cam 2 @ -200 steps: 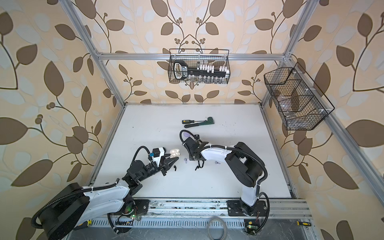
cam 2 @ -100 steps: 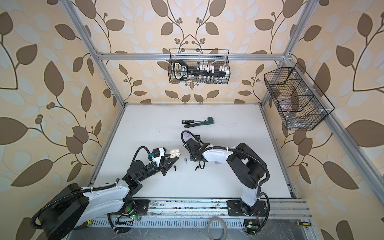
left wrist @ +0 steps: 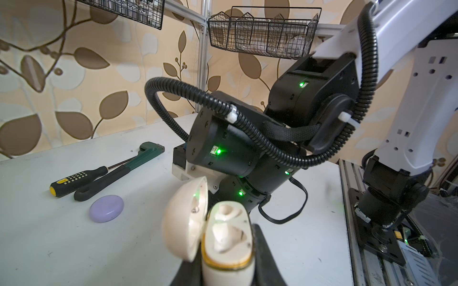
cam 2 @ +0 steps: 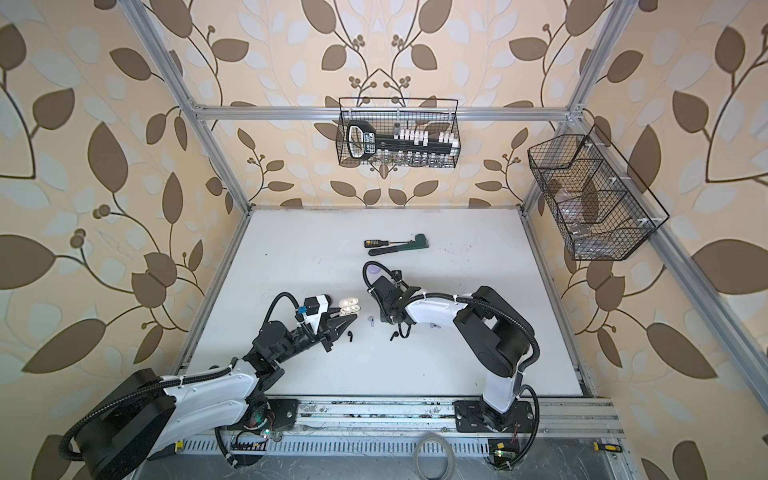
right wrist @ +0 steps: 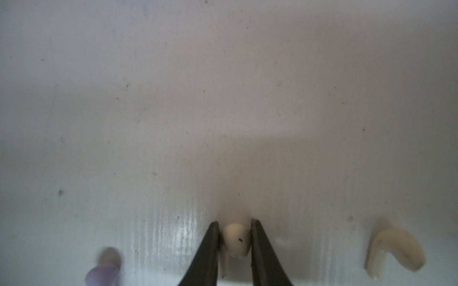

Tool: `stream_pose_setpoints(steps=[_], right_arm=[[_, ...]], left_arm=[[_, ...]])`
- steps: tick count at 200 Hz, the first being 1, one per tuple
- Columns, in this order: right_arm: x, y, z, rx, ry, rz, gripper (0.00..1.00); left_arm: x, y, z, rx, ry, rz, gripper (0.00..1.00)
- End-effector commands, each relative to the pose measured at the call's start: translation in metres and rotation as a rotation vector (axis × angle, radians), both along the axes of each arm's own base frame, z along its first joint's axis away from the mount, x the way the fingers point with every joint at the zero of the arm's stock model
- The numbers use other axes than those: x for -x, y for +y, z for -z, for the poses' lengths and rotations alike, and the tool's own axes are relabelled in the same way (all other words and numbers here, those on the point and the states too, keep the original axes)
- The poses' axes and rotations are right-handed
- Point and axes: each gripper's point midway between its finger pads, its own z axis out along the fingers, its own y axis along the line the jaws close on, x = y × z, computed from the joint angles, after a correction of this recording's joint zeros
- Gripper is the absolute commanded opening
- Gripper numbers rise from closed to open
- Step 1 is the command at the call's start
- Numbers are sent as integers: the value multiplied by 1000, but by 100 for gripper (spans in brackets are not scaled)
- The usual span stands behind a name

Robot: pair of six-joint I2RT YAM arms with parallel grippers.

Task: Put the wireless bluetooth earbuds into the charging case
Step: 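Close the right gripper on the white earbud, then lift the white earbud and carry it toward the open case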

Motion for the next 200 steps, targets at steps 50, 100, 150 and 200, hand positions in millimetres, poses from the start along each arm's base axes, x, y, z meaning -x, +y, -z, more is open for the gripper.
stream_pose_setpoints(steps=[50,100,150,200], right_arm=[[27,-13,36,-23,103,45,20],[19,-10,17,-93,30,92,16],[15,-16,-10,-134,-53,130,15],[19,-23,-39,-169,-135,146,14]], left_arm=[[0,-4,-18,20,-62,27,0],[-36,0,-1,62,119,-122,0],[-46,10,-2,130,159,-193,0],[-40,-8,-1,88,165,-94,0]])
